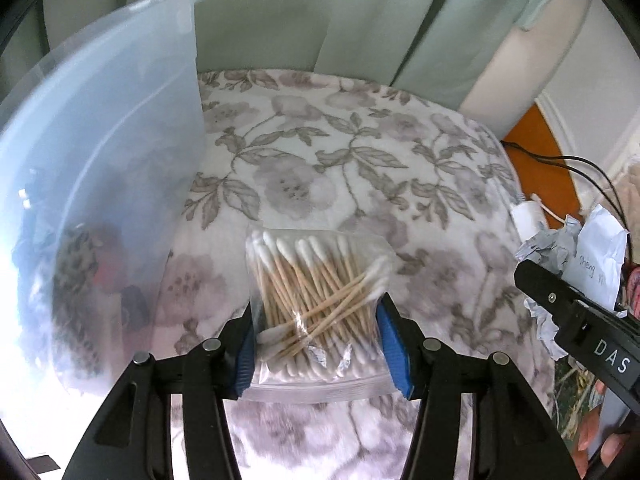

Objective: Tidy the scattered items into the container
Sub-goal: 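Carry the cotton swab bag and crumpled paper over the clear box with both grippers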

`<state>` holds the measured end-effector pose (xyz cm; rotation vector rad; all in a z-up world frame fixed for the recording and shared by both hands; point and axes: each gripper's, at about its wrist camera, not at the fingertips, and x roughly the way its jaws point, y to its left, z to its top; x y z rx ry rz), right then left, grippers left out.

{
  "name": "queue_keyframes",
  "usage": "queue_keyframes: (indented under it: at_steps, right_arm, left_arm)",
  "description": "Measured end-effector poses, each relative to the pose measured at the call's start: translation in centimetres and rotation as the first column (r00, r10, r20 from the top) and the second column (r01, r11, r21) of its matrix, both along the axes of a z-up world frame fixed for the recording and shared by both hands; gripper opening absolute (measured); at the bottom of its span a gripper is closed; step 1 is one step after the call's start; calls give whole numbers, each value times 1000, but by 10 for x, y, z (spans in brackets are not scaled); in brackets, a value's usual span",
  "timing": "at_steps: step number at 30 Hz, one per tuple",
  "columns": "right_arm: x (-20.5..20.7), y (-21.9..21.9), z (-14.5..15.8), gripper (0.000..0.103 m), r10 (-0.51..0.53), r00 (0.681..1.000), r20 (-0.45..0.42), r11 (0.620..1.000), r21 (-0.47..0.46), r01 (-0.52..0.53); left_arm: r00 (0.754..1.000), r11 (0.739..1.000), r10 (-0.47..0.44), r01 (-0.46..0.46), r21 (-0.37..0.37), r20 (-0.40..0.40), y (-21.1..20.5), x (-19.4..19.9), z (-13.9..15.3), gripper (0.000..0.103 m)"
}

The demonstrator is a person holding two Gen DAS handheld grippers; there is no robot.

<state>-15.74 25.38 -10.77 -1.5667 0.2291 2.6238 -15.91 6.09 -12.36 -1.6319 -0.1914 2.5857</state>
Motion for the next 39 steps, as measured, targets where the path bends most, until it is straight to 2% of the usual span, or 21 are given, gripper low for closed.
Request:
queue_keyframes:
  at_steps: [20,39]
  right_arm:
    - [65,-26,68,80,30,989,-143,1000,-2,-31]
    - [98,-57,118,80,78,962,-262,997,14,-77]
  left_arm:
    - [987,998,-32,41,55,-160,-9,67,74,55]
    - [961,996,7,19,92,-276,-38,101,121,55]
